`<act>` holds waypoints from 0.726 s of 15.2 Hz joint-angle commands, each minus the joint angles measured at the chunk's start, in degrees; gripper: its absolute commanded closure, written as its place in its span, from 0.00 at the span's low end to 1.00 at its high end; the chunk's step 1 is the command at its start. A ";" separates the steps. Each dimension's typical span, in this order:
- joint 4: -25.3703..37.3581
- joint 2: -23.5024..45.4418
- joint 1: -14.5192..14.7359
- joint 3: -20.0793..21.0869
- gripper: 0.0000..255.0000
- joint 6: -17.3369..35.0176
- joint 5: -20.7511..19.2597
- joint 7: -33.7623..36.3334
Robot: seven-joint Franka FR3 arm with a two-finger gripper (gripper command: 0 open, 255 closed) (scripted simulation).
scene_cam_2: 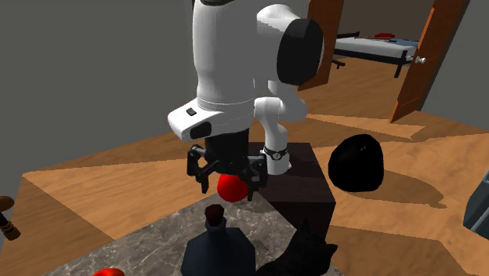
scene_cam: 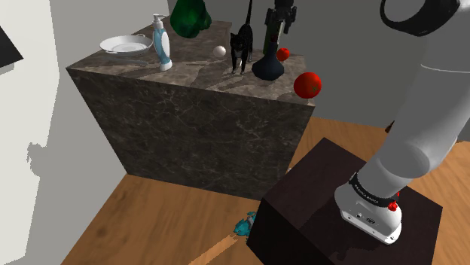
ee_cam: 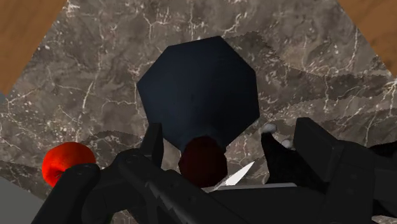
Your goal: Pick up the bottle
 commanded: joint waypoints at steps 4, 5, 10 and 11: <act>14.04 10.35 -2.05 -0.33 0.00 -3.80 1.56 -1.12; 12.72 10.00 -1.96 -0.33 0.00 -2.82 1.51 -1.10; 6.48 8.78 -1.61 -0.31 0.00 2.19 1.33 -0.98; 6.48 8.78 -1.61 -0.31 0.00 2.19 1.33 -0.98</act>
